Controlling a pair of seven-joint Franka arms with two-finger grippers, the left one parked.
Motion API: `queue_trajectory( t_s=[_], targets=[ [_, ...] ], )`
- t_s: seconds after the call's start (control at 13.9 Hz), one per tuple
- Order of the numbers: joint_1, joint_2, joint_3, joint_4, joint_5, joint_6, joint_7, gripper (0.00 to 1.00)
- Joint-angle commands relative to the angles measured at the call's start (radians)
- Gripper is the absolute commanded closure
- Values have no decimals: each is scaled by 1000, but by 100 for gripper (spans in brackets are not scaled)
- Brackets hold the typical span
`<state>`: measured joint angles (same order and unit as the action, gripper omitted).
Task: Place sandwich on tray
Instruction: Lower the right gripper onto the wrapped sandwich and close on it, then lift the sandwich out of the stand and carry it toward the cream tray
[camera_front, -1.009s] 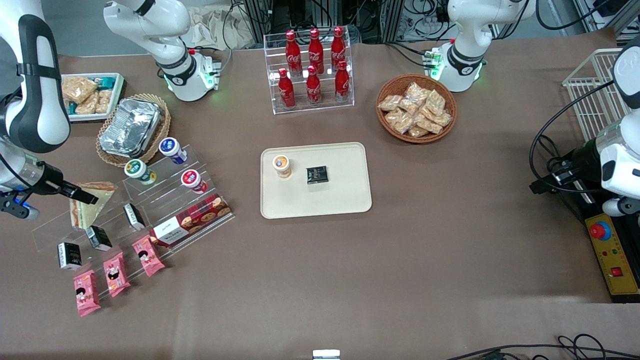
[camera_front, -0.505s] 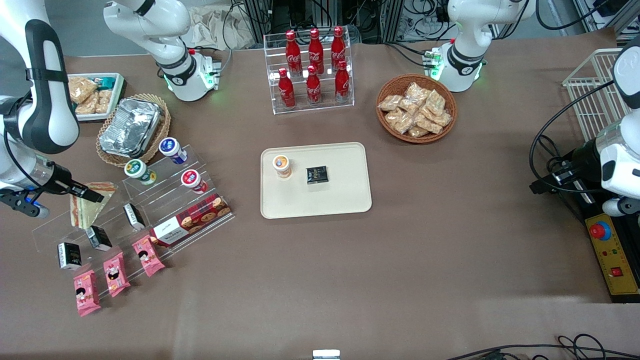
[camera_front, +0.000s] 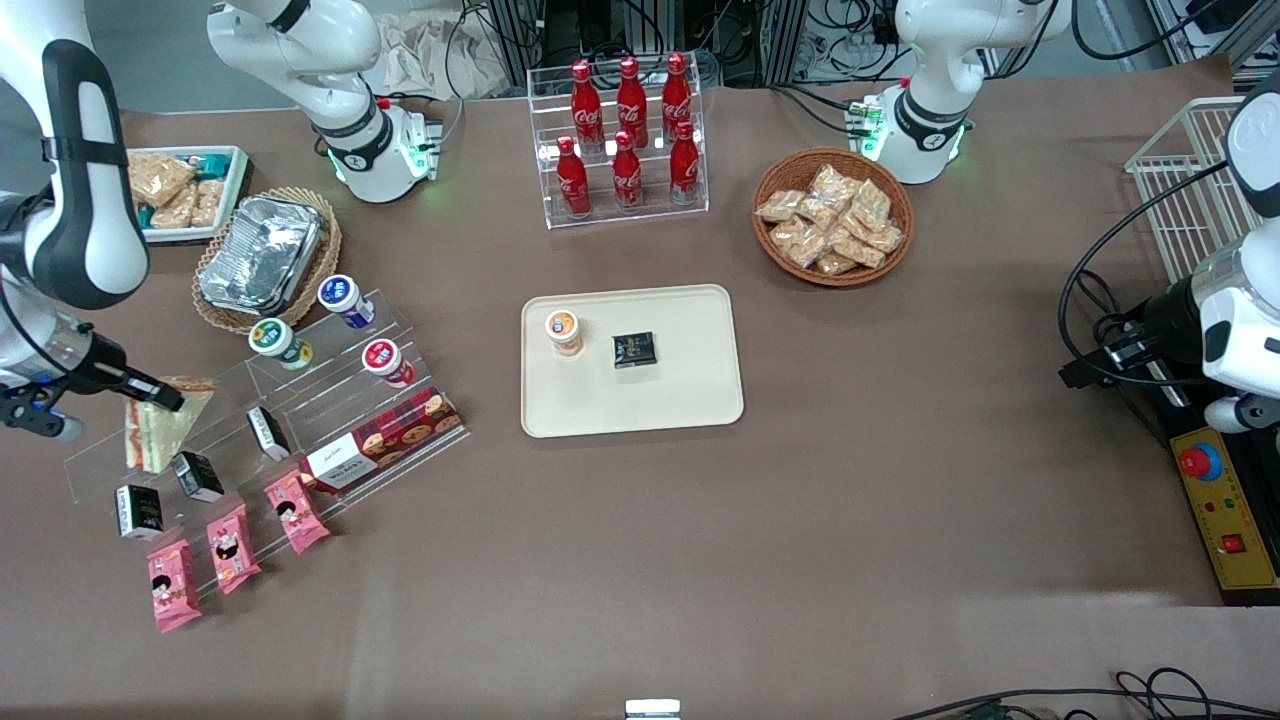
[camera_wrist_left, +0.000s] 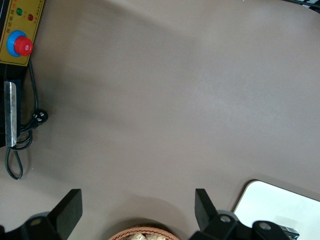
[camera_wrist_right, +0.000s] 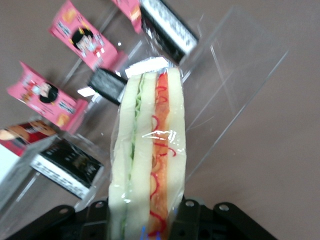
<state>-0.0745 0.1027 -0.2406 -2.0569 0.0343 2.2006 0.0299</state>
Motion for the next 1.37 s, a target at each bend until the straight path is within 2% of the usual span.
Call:
queue_trajectory(
  t_s=[0.0, 0.29, 0.5, 0.65, 0.72, 0.79, 1.08, 1.15, 1.3],
  targets=[
    [4, -9, 9, 174, 18, -193, -45, 100],
    [12, -8, 93, 389, 19, -462, -64, 100],
    [13, -37, 214, 408, 24, -528, -65, 100],
    [13, -44, 283, 408, 85, -584, -65, 100],
    [13, -46, 320, 408, 122, -596, -65, 100],
    [13, -46, 377, 408, 128, -593, -65, 100],
    [28, -34, 616, 406, 107, -550, -67, 100],
    [57, -22, 650, 403, 105, -521, -67, 100],
    [174, 23, 656, 396, 95, -460, -68, 100]
  ],
)
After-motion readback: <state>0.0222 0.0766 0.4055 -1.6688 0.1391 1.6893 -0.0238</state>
